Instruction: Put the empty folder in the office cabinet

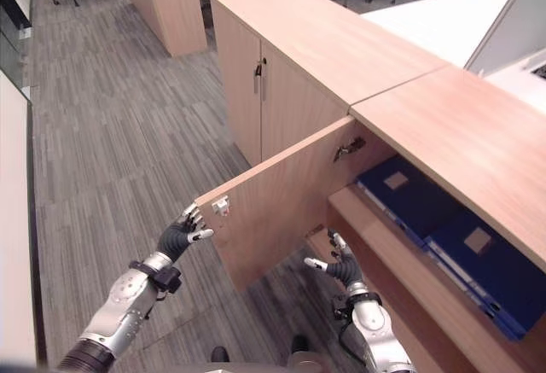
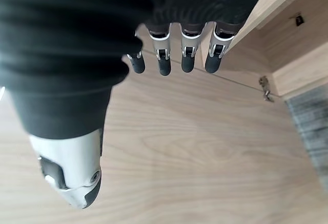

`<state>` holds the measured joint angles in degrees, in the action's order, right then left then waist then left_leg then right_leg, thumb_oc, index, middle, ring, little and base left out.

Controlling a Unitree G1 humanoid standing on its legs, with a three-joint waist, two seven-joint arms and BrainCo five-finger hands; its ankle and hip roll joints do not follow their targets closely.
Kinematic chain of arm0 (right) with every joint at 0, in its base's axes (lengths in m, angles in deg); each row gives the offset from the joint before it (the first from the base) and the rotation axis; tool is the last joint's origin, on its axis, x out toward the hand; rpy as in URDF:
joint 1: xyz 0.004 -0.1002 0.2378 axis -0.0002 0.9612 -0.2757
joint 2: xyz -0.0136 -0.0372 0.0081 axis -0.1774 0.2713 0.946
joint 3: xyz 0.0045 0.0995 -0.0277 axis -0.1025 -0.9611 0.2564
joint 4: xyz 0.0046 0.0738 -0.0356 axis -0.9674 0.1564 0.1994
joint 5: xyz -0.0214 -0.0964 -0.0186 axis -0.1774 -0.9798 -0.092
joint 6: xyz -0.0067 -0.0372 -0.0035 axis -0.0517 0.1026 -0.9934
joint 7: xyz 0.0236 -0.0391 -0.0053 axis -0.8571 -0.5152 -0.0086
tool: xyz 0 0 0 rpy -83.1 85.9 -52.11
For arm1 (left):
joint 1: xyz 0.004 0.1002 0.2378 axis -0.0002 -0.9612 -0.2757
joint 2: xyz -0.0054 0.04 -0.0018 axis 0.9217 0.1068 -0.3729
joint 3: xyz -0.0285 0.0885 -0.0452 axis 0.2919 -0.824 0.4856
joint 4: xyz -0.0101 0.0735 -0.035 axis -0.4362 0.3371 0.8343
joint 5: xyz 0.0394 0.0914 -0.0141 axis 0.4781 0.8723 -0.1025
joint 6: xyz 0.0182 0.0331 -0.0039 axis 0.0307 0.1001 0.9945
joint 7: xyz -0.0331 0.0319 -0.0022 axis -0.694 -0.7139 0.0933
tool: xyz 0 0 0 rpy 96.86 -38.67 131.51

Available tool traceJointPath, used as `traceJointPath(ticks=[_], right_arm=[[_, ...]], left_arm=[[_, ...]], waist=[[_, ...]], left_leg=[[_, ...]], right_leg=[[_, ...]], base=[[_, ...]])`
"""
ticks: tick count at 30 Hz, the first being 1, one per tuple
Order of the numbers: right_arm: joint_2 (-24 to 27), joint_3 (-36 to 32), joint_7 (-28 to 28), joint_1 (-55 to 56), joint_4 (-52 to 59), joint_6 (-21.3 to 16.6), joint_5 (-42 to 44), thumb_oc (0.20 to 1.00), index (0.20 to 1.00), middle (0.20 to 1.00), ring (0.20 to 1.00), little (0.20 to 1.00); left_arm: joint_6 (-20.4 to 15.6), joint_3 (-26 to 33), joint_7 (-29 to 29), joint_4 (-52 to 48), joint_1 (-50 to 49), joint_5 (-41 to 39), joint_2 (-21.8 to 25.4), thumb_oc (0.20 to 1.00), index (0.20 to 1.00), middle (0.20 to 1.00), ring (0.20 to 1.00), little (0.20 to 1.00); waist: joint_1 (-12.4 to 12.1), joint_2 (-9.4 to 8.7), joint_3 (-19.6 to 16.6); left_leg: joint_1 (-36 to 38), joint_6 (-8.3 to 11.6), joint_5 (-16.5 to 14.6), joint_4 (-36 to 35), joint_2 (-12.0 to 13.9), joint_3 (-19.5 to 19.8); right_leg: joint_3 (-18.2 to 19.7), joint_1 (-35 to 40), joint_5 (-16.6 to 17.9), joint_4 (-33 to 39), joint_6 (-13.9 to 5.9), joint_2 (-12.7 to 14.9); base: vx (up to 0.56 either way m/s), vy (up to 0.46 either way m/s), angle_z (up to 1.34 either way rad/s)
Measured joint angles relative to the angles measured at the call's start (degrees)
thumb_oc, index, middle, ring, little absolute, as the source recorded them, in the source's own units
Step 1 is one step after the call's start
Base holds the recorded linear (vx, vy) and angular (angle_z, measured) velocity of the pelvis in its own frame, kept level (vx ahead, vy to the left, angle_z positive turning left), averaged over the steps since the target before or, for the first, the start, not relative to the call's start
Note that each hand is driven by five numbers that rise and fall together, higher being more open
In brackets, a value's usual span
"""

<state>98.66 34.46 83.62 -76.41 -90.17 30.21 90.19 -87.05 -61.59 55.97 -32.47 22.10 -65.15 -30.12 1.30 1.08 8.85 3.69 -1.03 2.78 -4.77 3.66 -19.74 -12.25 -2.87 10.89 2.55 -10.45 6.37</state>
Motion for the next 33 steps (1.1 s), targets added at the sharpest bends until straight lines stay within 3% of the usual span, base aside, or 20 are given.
traceJointPath(ticks=[1, 2, 3, 5, 6, 7, 8, 9, 14, 18, 19, 21, 25, 27, 28, 30, 31, 33], right_arm=[[-0.25, 0.04, 0.17, -2.06, -0.92, 0.07, 0.02, 1.0, 1.0, 1.0, 1.0, 1.0], [-0.27, 0.05, 0.2, -2.55, -1.48, 0.08, 0.01, 1.0, 1.0, 1.0, 1.0, 1.0], [-0.34, 0.31, 0.21, -2.57, -1.7, 0.09, 0.02, 1.0, 1.0, 1.0, 1.0, 1.0], [-0.83, 0.55, 0.34, -3.18, -1.7, 0.0, 0.04, 1.0, 1.0, 1.0, 1.0, 1.0], [-1.17, 0.58, 0.55, -3.61, -1.72, -0.02, 0.04, 1.0, 1.0, 1.0, 1.0, 1.0], [-1.34, 0.53, 0.86, -3.38, -1.89, 0.02, 0.06, 1.0, 1.0, 1.0, 1.0, 1.0], [-0.98, 0.3, 0.9, -2.91, -2.37, 0.18, 0.08, 1.0, 1.0, 1.0, 1.0, 1.0], [-0.9, 0.34, 1.12, -2.14, -2.29, 0.29, 0.09, 1.0, 1.0, 1.0, 1.0, 1.0], [3.33, -0.45, 2.78, -0.46, -2.33, 0.45, 0.14, 1.0, 1.0, 1.0, 1.0, 1.0], [2.71, -0.28, 3.56, -2.19, -2.4, 0.45, 0.13, 1.0, 1.0, 1.0, 1.0, 1.0], [2.86, 0.0, 4.71, -3.19, -2.4, 0.37, 0.13, 1.0, 1.0, 1.0, 1.0, 1.0], [3.56, -0.41, 5.82, -3.18, -2.5, 0.47, 0.16, 1.0, 1.0, 1.0, 1.0, 1.0], [4.6, -0.62, 6.05, -4.92, -9.42, 0.81, 0.17, 1.0, 1.0, 1.0, 1.0, 1.0], [4.84, -1.07, 5.9, -3.74, -9.4, 1.07, 0.19, 1.0, 1.0, 1.0, 1.0, 1.0], [5.39, -1.07, 5.81, -2.69, -8.93, 1.08, 0.19, 1.0, 1.0, 1.0, 1.0, 1.0], [5.57, -2.24, 5.27, 3.22, -7.42, 1.4, 0.21, 1.0, 1.0, 1.0, 1.0, 1.0], [5.19, -1.73, 5.0, 3.84, -7.37, 1.42, 0.2, 1.0, 1.0, 1.0, 1.0, 1.0], [3.95, -1.13, 4.22, 5.09, -6.62, 1.54, 0.21, 1.0, 1.0, 1.0, 1.0, 1.0]], left_arm=[[0.55, 0.01, 0.93, -0.3, 0.52, -0.08, -0.05, 1.0, 1.0, 1.0, 1.0, 1.0], [1.29, 0.06, 1.62, -0.63, 0.51, -0.11, -0.19, 1.0, 1.0, 1.0, 1.0, 1.0], [1.51, 0.03, 2.2, -1.71, -0.46, -0.18, -0.29, 1.0, 1.0, 1.0, 1.0, 1.0], [1.6, 0.15, 2.75, -3.85, -2.35, -1.52, -0.42, 1.0, 1.0, 1.0, 1.0, 1.0], [1.65, 0.53, 2.73, -3.78, -2.81, -2.24, -0.12, 1.0, 1.0, 1.0, 1.0, 1.0], [1.82, 0.57, 2.77, -3.74, -2.79, -2.32, 0.08, 1.0, 1.0, 1.0, 1.0, 1.0], [2.25, 0.66, 2.5, -3.43, -3.57, -2.63, -1.04, 1.0, 1.0, 1.0, 1.0, 1.0], [2.28, 0.94, 2.34, -3.24, -5.17, -3.57, -1.68, 1.0, 1.0, 1.0, 1.0, 1.0], [3.56, -1.9, 2.28, -3.05, -4.93, -4.64, -3.98, 1.0, 1.0, 1.0, 1.0, 1.0], [4.55, -2.92, 0.09, -2.5, -3.13, -5.9, -4.51, 1.0, 1.0, 1.0, 1.0, 1.0], [4.4, -2.47, -1.14, -2.24, -3.18, -6.34, -4.46, 1.0, 1.0, 1.0, 1.0, 1.0], [3.85, -3.08, -1.24, -2.08, -2.33, -6.34, -5.32, 1.0, 1.0, 1.0, 1.0, 1.0], [2.7, -7.92, -0.32, 0.6, 3.01, -6.16, -9.75, 1.0, 1.0, 1.0, 1.0, 1.0], [2.37, -7.79, -0.09, 1.25, 3.2, -6.11, -10.72, 1.0, 1.0, 1.0, 1.0, 1.0], [2.12, -7.79, -0.15, 1.34, 2.93, -6.12, -10.99, 1.0, 1.0, 1.0, 1.0, 1.0], [0.96, -6.35, -0.48, 2.61, 1.64, -5.3, -12.1, 1.0, 1.0, 1.0, 1.0, 1.0], [0.73, -5.07, -1.11, 2.65, 0.75, -4.74, -12.06, 1.0, 1.0, 1.0, 1.0, 1.0], [-0.13, -2.6, -2.71, 2.8, 1.11, -3.31, -10.81, 1.0, 1.0, 1.0, 1.0, 1.0]], waist=[[-0.88, 1.55, 1.2], [-0.94, 2.38, 1.34], [-1.52, 2.46, 1.26], [-2.76, 1.23, 0.61], [-3.54, 0.52, 0.22], [-3.21, -0.1, 0.13], [-2.51, 0.45, -0.25], [-3.17, 0.76, -1.02], [0.57, 1.57, -2.58], [2.22, -0.26, -2.87], [2.5, -1.11, -2.79], [3.02, 0.02, -3.52], [1.01, -0.7, -3.61], [1.33, 0.15, -3.31], [1.46, 1.14, -3.21], [2.88, 4.81, -4.79], [3.0, 4.95, -5.35], [3.69, 3.29, -4.99]], left_leg=[[-0.09, -0.55, 0.17, 0.02, 1.14, -1.77], [-0.08, -0.84, 0.07, 0.46, 1.57, -2.91], [0.51, -1.0, -0.07, 0.63, 1.73, -3.96], [0.93, -0.5, 0.21, 0.55, 1.76, -8.08], [0.73, 0.05, -0.04, 0.82, 1.58, -9.51], [0.74, 0.58, 0.12, 1.33, 1.48, -9.98], [0.79, 2.01, 0.11, 2.55, 2.83, -11.67], [0.82, 2.23, -0.33, 4.14, 4.11, -13.1], [1.13, 2.83, 0.11, 7.32, 7.41, -12.5], [0.38, 4.59, 1.12, 17.73, 10.38, -12.6], [-0.27, 5.12, 0.18, 22.46, 11.05, -7.41], [-0.54, 8.2, -2.17, 19.74, 10.37, 1.09], [-1.66, 8.33, -2.09, 0.81, 2.99, 25.28], [-3.8, 8.33, -1.62, 1.25, 2.14, 28.06], [-4.83, 7.59, -0.61, 3.17, 2.13, 26.72], [-5.93, 6.16, 1.34, 4.18, 3.58, 22.9], [-5.66, 5.94, 1.09, 3.22, 3.38, 21.64], [-4.46, 6.04, 1.2, 0.36, 2.11, 19.39]], right_leg=[[-10.33, -1.02, -3.62, -4.17, 1.13, 1.19], [-17.81, -1.25, -7.62, -13.02, 3.07, 4.02], [-20.8, -0.76, -11.78, -19.67, 2.91, 6.15], [-21.63, -0.02, -17.98, -27.14, 1.99, 9.4], [-21.27, 0.55, -19.13, -25.23, 1.84, 9.82], [-20.86, 2.22, -20.41, -20.82, 3.27, 8.36], [-19.27, 2.59, -19.91, -17.44, 6.21, 5.68], [-16.78, 2.66, -18.77, -15.0, 6.99, 3.98], [-12.48, 2.1, -18.24, -13.73, 8.54, 0.89], [-4.2, 1.34, -18.12, -12.9, 9.75, -0.59], [2.37, 2.14, -15.48, -11.43, 11.35, -2.15], [6.27, 2.78, -13.59, -8.82, 11.15, -3.73], [16.04, 3.84, -8.96, -2.69, 11.82, -5.0], [17.9, 4.98, -8.24, -0.98, 11.14, -5.63], [17.84, 5.88, -8.06, -0.15, 10.89, -6.1], [19.45, 8.05, -8.47, 1.75, 9.48, -8.06], [19.68, 7.69, -9.0, 1.39, 8.77, -7.5], [19.46, 6.57, -8.89, 1.55, 7.74, -5.61]], base=[[-0.12, 0.007, -1.04], [-0.11, -0.027, -0.72], [-0.1, -0.099, -0.58], [-0.05, -0.164, -1.01], [-0.02, -0.268, -1.07], [-0.04, -0.297, -0.81], [-0.02, -0.174, -0.86], [-0.03, -0.153, -0.96], [-0.01, -0.171, -0.59], [-0.01, -0.073, -1.14], [0.02, 0.02, -2.0], [0.1, 0.047, -1.53], [0.09, -0.002, -1.41], [0.08, 0.025, -0.93], [0.1, 0.068, -0.63], [0.1, 0.069, -0.59], [0.09, 0.065, -0.7], [0.11, 0.073, -0.39]])
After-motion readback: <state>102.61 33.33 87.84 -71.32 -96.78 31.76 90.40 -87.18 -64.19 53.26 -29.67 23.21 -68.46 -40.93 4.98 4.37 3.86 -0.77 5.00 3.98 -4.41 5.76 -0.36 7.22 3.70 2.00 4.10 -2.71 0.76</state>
